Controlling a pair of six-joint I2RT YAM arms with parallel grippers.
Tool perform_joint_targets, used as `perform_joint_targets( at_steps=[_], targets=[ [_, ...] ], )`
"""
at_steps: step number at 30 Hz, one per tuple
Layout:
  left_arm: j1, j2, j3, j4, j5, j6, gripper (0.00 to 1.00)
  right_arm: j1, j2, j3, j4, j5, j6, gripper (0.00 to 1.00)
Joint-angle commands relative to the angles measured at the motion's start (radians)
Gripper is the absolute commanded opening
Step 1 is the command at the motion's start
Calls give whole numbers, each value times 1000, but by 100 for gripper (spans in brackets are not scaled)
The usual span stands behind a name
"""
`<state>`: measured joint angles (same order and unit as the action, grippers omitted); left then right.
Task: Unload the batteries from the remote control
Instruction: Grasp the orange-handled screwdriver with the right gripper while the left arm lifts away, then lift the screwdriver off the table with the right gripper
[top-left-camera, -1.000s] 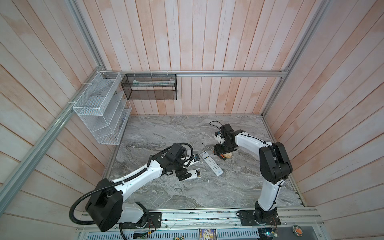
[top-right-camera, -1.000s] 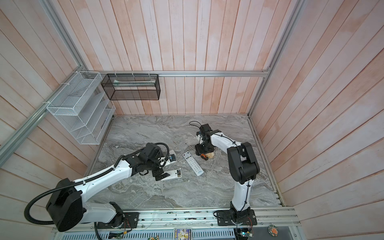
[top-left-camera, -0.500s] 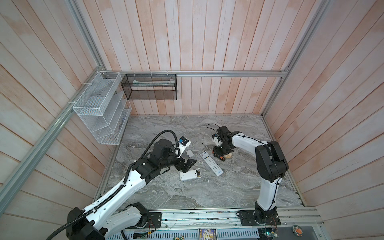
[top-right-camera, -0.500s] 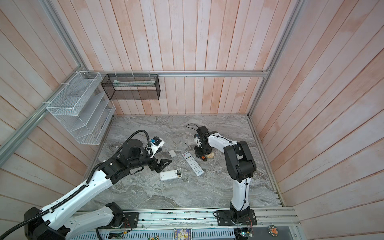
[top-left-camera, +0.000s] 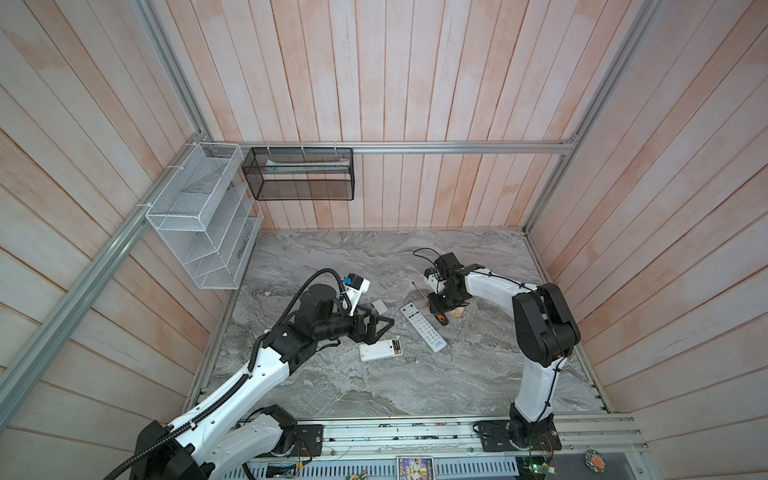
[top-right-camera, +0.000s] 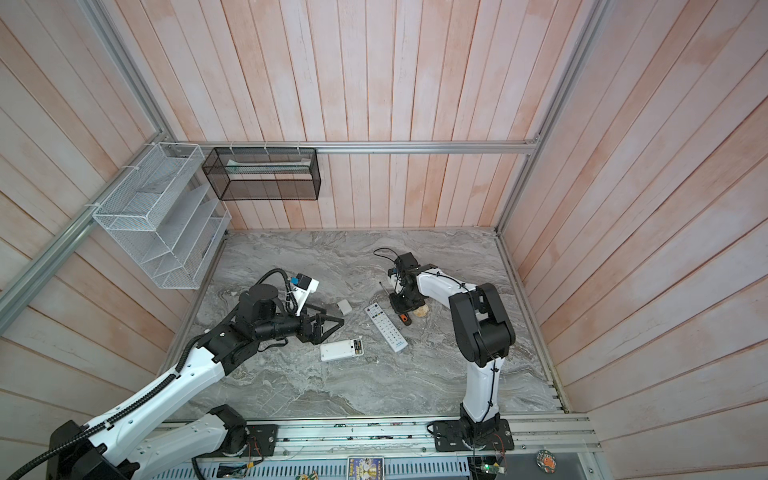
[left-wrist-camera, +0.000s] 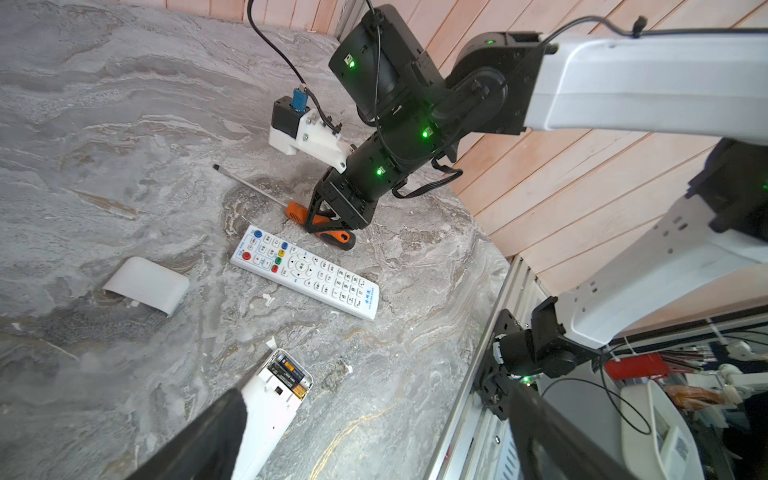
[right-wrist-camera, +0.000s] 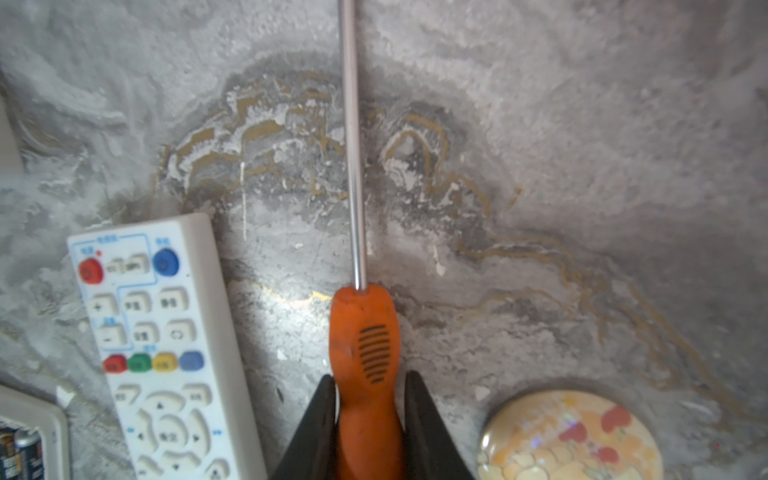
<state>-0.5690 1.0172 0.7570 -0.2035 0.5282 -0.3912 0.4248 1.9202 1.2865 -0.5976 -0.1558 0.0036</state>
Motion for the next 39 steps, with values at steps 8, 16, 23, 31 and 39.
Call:
perform_joint_targets(
  at_steps=[8,16,23,31,39],
  targets=[
    [43,0,-68,241,33,-299,100,3,-208,-68,82,-78,11,18],
    [57,92,-89,395,105,-390,100,2,-337,-139,137,-216,56,15],
    [60,160,-91,440,117,-418,100,0,-340,-207,171,-213,85,24],
    [61,146,-97,397,128,-388,100,0,-220,-195,78,-8,56,44],
    [72,133,-107,395,141,-382,100,2,-153,-211,76,80,53,45]
  ],
)
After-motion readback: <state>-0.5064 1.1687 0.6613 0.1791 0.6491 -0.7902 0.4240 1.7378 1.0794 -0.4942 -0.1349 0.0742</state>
